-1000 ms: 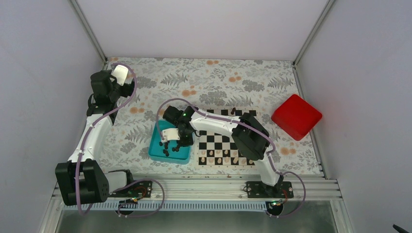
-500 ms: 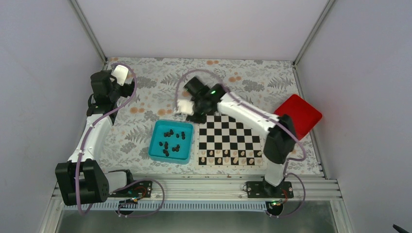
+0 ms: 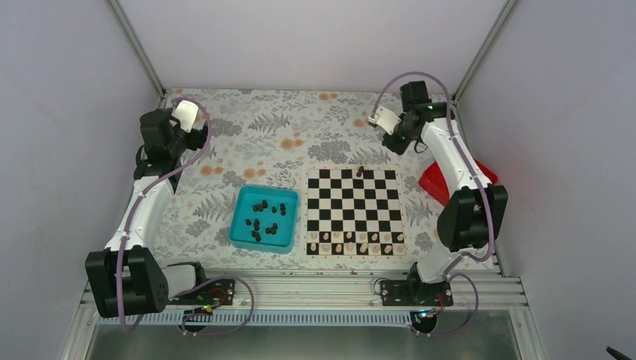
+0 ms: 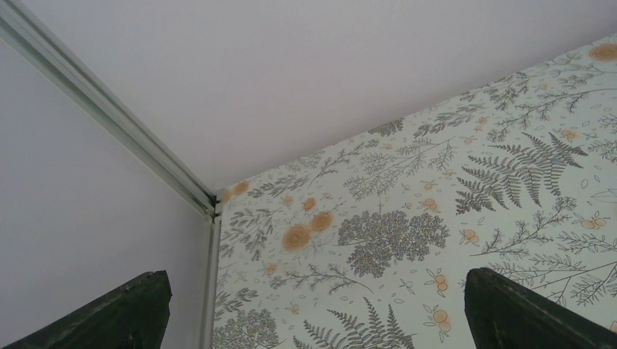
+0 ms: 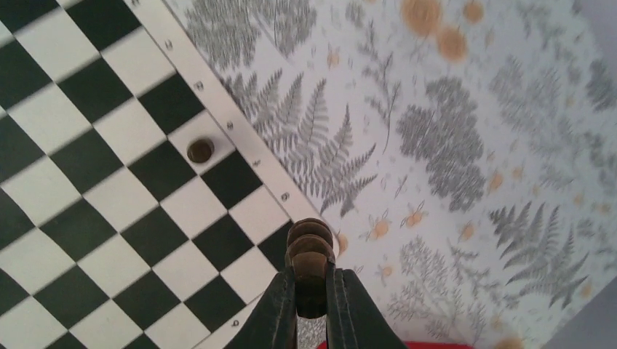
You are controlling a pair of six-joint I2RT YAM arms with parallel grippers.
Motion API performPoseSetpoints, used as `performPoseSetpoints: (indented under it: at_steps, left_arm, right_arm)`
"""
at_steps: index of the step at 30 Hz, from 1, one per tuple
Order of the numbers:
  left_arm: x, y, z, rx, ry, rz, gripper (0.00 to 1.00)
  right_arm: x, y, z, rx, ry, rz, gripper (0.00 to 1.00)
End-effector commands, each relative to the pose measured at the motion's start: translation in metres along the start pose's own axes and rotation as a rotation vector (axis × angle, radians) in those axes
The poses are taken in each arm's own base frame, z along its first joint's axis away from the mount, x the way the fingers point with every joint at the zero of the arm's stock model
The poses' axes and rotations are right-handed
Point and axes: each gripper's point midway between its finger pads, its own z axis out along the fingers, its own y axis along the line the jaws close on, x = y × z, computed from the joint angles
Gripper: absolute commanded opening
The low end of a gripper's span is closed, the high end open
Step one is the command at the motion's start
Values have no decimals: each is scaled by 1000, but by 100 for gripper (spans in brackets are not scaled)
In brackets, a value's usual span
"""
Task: Set up the chess pieces on the board
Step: Place the chess piece on the chessboard.
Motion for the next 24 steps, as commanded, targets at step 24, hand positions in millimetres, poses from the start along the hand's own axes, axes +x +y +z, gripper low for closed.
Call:
performPoseSetpoints:
  at_steps: [24]
  left_arm:
    - [-8,3,-4,-5,-33,7,100]
  right_arm:
    - [87,32,124,-209,213,66,4]
